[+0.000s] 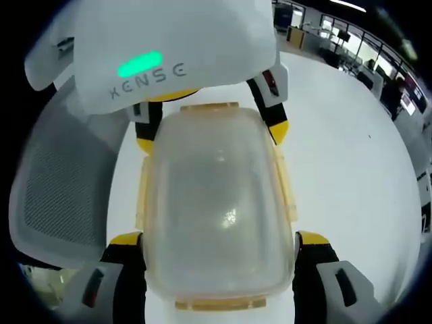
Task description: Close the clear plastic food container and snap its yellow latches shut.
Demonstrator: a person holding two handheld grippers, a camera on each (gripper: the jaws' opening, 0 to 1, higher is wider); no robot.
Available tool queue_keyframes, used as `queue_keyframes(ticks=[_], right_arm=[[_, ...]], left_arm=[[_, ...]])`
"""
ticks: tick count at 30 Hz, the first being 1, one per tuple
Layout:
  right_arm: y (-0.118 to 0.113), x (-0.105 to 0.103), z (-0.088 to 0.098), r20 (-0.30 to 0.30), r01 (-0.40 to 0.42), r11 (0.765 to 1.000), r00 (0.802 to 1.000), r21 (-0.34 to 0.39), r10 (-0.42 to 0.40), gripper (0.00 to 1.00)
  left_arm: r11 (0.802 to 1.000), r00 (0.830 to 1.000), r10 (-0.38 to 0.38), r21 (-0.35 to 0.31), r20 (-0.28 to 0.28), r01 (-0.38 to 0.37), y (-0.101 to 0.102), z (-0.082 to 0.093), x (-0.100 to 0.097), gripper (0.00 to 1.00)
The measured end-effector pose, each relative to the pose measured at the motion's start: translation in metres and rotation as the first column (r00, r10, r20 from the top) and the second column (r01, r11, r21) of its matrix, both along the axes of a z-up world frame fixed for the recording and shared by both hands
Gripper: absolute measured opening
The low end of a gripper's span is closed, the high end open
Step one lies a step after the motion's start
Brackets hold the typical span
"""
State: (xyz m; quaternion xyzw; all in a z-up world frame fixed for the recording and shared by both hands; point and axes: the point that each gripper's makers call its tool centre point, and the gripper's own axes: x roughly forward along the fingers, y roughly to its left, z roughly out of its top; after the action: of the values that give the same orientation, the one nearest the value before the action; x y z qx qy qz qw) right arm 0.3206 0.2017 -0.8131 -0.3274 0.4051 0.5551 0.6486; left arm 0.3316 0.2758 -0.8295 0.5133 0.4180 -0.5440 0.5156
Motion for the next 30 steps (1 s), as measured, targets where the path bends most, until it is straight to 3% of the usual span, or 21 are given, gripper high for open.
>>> queue_keyframes(ticks=[30], right_arm=[[0.051, 0.003, -0.002, 0.002, -0.004, 1.0, 1.0, -0.011, 0.004, 0.92]], left_arm=[[1.0, 1.0, 0.018, -0.013, -0.008, -0.018, 0.051, -0.001, 0.002, 0.96]])
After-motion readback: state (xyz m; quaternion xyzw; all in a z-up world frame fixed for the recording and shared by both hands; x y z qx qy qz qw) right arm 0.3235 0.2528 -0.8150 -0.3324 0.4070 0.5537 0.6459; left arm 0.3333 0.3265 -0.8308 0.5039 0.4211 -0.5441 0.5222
